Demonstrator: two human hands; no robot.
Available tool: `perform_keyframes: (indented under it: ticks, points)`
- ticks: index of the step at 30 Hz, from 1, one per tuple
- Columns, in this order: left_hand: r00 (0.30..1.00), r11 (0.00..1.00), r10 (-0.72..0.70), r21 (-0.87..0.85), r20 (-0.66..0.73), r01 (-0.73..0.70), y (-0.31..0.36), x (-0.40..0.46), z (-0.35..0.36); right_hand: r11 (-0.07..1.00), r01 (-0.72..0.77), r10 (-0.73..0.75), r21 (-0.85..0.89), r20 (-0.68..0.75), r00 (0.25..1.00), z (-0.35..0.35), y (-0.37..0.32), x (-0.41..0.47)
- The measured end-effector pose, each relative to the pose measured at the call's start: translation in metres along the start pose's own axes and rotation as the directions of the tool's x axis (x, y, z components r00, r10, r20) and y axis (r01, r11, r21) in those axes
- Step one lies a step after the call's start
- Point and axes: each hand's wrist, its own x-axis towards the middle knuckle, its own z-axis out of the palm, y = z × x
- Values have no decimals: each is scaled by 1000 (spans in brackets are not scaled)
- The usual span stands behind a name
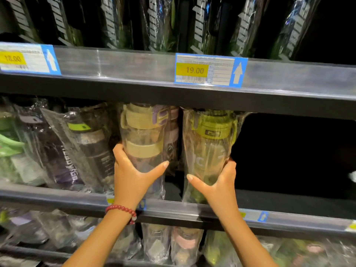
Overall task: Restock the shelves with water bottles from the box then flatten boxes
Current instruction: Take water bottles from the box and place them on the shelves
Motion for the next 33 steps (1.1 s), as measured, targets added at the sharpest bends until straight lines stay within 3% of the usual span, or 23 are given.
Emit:
perform_keyframes:
  ticks: [3,7,15,24,33]
  points:
    - [993,1000,8,4,117,-8,-14,-5,-13,992,-65,80,-104,149,986,-9,10,-3]
    - [973,997,-36,70,230,20,-28,-15,-15,996,-55,70,-75,209,975,-16,10,-4]
    - [993,981,-27,195,114,5,-30,-17,-5,984,-3,24,-177,113,993,-7,0,-13]
    - [991,975,-34,221,132,4,-32,-16,-3,973,24,2,-230,110,994,8,-1,-8]
    - [991,957,-44,291,129,5,-26,-23,-3,984,-9,32,-176,129,991,12,4,-6]
